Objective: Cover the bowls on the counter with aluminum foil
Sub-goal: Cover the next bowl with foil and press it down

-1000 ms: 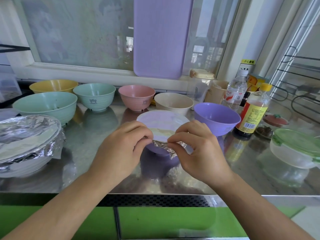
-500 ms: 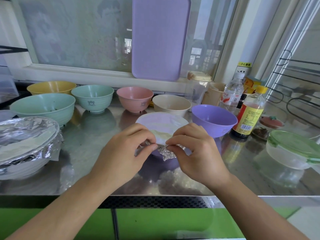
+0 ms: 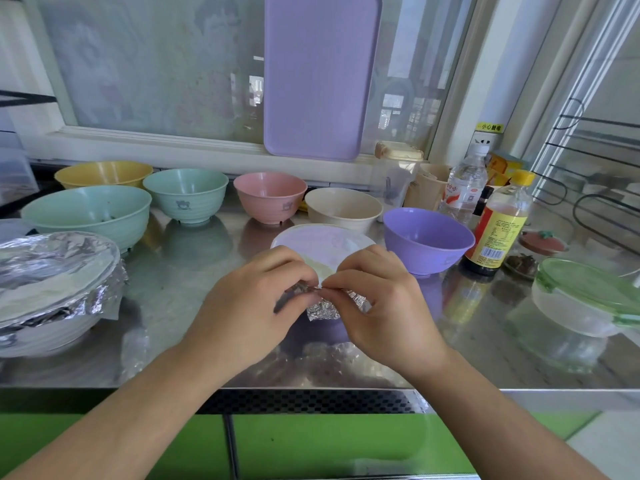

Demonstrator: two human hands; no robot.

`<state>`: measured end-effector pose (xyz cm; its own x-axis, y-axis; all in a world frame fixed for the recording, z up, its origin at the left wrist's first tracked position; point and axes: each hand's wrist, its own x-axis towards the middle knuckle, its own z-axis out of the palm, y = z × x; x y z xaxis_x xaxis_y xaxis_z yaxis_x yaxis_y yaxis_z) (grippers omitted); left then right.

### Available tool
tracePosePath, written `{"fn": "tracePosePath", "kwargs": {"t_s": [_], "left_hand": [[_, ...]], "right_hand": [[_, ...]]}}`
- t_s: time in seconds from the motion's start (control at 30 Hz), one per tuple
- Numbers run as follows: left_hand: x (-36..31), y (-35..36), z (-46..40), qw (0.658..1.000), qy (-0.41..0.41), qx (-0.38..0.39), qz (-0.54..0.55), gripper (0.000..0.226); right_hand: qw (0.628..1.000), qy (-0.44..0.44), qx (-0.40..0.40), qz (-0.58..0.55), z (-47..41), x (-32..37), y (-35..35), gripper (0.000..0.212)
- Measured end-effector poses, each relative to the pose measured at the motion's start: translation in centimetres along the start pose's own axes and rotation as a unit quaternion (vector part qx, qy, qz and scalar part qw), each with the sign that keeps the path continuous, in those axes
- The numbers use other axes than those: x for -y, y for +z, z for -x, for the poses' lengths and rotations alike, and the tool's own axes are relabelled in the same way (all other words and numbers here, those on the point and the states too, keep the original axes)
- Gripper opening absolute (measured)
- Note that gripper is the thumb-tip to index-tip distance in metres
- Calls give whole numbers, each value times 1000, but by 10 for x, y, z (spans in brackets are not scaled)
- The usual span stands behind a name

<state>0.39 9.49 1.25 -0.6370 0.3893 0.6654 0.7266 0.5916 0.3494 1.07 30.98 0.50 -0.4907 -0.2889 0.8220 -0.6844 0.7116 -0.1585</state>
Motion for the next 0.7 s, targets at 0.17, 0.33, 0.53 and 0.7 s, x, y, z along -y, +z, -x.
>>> {"fn": "tracePosePath", "kwargs": {"t_s": [0.17,0.33,0.53,0.7], "left_hand": [[3,-2,0,999,5,-12,-53,7],[13,-9,-3,998,1,-14,-66,9],[2,-9,-1,998,-4,13,-54,11],[-4,-1,-5,998,0,4,-61,7]], "right_hand": [[1000,10,10,-5,6,-8,-10,8],[1000,13,11,6,12,-15,-20,8],[1000,2,6,8,8,-11,-15,5],[1000,-6,17,7,6,-10,-11,7]]}}
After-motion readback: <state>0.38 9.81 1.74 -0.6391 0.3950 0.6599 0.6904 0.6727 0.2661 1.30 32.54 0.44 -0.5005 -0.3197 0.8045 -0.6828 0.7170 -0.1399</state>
